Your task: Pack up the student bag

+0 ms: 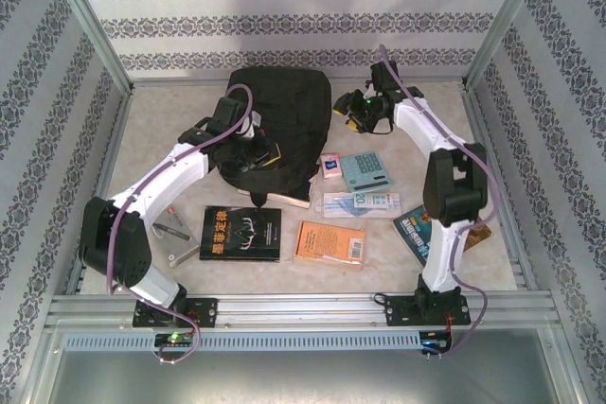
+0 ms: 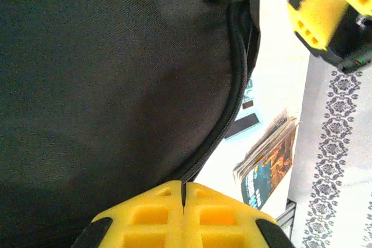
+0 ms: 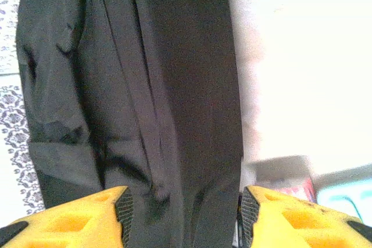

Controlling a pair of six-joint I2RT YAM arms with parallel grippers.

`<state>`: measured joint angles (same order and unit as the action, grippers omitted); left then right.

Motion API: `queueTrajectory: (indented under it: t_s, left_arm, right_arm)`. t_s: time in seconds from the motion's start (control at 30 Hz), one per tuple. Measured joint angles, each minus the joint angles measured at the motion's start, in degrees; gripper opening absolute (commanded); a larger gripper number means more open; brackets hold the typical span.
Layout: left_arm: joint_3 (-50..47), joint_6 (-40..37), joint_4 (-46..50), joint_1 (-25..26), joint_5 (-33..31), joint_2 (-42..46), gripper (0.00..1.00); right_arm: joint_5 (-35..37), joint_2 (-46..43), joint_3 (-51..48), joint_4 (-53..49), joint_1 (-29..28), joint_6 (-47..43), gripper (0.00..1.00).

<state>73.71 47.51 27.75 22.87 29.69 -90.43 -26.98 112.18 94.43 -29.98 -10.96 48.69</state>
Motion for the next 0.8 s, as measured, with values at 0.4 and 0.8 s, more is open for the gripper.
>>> queueTrajectory:
  t_s: [0.4, 0.8]
  left_arm:
    - [12.8, 2.8, -1.2, 6.1, 0.7, -7.6, 0.00]
    - [16.1, 3.8, -2.5, 11.3, 1.4, -12.1, 0.00]
  right_arm:
    - [3.6, -26.7, -20.1, 0.2, -3.5, 9.8, 0.59]
    - [3.4, -23.3, -23.1, 5.5, -7.9, 16.2, 0.50]
